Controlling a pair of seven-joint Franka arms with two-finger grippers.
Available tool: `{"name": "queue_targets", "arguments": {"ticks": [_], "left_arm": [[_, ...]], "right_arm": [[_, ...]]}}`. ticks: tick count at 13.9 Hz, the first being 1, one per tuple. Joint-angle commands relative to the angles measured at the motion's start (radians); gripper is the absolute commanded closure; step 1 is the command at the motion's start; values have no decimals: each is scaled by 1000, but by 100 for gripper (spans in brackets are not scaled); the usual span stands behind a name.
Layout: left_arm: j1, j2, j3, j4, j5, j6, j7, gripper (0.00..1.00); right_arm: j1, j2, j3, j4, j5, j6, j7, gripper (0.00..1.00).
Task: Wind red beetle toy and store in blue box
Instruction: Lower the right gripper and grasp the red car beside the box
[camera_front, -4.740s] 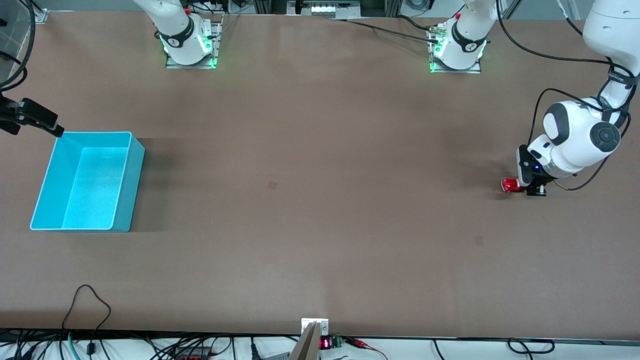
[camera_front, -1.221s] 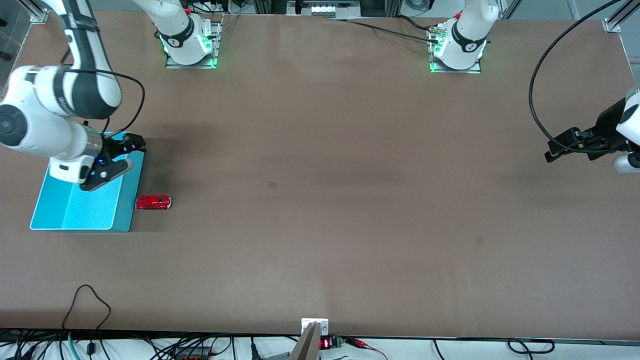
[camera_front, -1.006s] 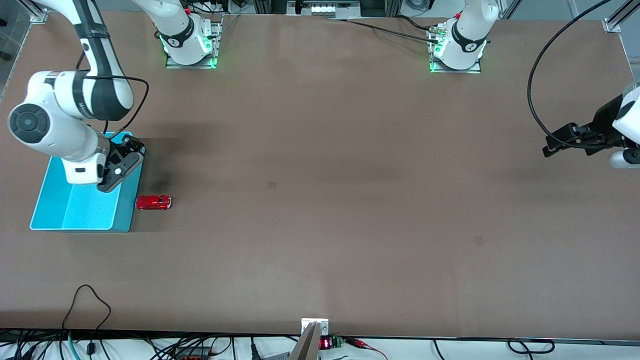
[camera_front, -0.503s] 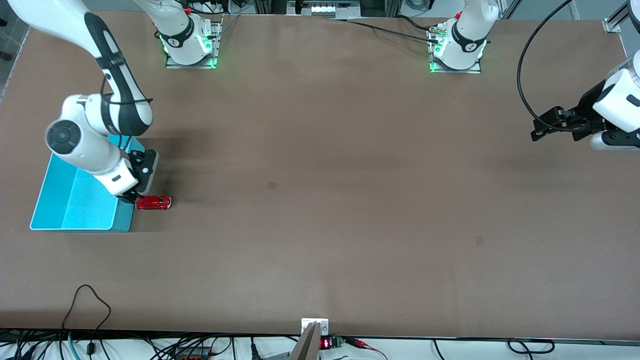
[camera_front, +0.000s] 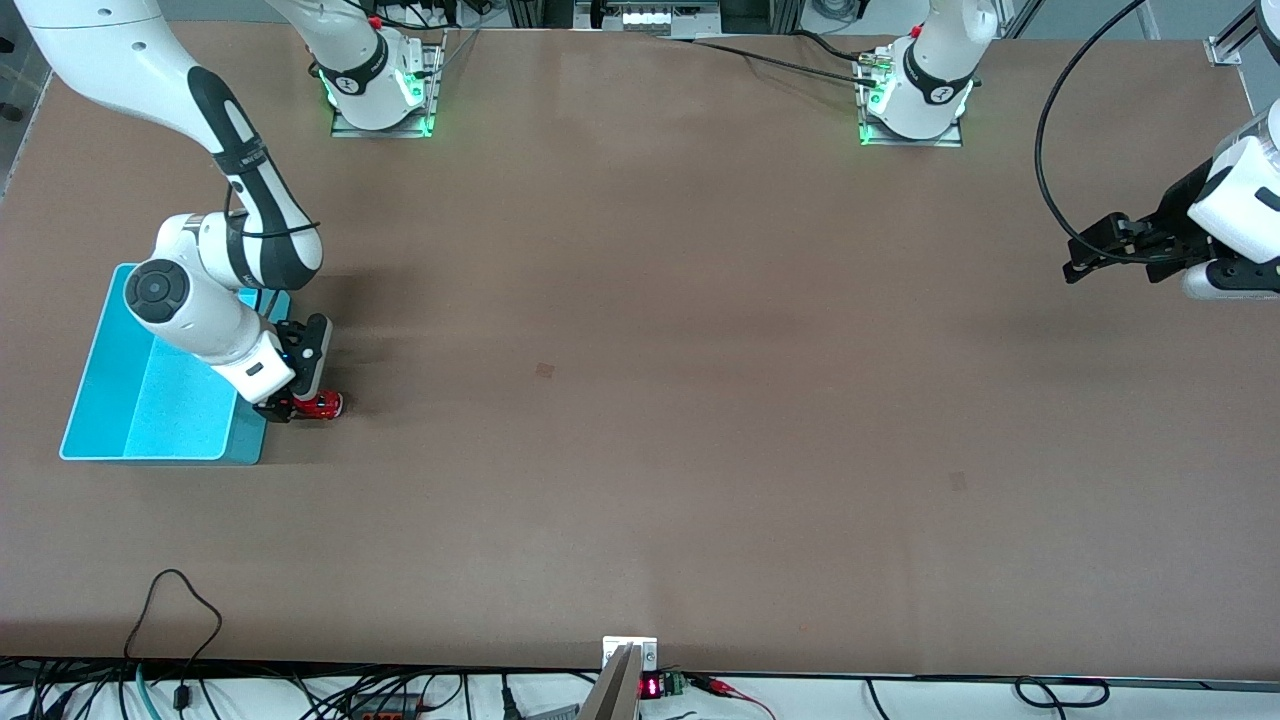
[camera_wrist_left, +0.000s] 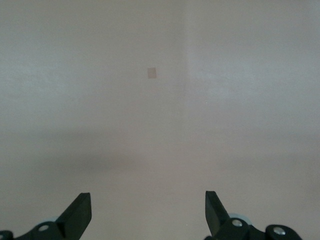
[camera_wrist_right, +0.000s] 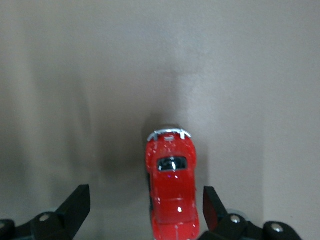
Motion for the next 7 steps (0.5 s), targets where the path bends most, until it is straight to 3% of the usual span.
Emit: {"name": "queue_targets", "arguments": {"ticks": [1, 3, 4, 5, 6, 7], "left_arm": [[13, -2, -5, -1, 0, 5, 21, 0], [13, -6, -7, -1, 0, -21, 20, 0], [14, -8, -8, -1, 0, -33, 17, 0], [14, -8, -8, -1, 0, -33, 17, 0], [14, -8, -8, -2, 0, -33, 17, 0], [14, -8, -8, -2, 0, -33, 17, 0]], "right_arm": [[-33, 37, 21, 12, -14, 55, -20, 0], [-36, 65, 21, 17, -14, 77, -20, 0], [-36, 73, 21, 17, -14, 77, -23, 17], [-35, 74, 21, 17, -14, 74, -24, 52], [-35, 74, 21, 19, -16, 72, -26, 80], [-33, 76, 21, 28, -14, 71, -20, 97]]}}
